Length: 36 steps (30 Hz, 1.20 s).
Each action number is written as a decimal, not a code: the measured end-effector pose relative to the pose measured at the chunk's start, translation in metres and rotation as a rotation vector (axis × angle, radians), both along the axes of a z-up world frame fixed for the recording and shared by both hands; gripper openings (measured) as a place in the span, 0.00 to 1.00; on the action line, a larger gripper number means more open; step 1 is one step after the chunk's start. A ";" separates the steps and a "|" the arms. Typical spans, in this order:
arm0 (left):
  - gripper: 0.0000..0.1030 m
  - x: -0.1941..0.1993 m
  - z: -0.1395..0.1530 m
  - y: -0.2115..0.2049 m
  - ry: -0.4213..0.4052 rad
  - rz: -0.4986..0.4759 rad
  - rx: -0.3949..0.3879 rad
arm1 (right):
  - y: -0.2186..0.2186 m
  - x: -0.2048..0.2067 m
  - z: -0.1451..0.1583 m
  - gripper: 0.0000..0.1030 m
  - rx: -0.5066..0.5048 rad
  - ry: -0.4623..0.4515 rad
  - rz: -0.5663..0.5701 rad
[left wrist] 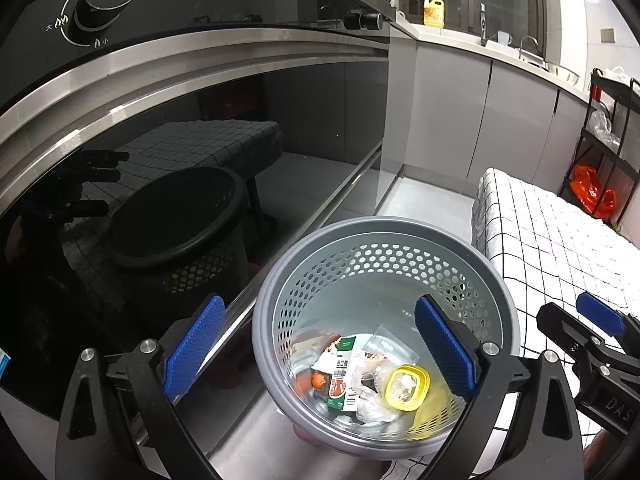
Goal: Collect trash
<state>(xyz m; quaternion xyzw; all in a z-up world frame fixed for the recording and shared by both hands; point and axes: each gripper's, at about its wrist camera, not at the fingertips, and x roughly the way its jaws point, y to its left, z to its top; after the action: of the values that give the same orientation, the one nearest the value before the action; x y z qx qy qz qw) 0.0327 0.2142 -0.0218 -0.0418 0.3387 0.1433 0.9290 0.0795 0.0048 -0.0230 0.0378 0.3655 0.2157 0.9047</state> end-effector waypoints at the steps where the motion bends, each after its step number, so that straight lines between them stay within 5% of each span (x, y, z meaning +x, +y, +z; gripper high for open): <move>1: 0.92 0.000 0.000 -0.001 -0.001 -0.001 0.001 | 0.000 0.000 0.000 0.75 -0.001 -0.001 -0.001; 36: 0.94 0.002 -0.002 -0.002 0.013 0.014 0.017 | 0.003 -0.002 0.000 0.75 -0.001 -0.007 0.003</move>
<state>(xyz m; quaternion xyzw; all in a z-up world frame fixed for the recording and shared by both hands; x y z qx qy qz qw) 0.0346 0.2127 -0.0239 -0.0355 0.3431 0.1531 0.9261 0.0771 0.0076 -0.0228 0.0362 0.3624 0.2168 0.9057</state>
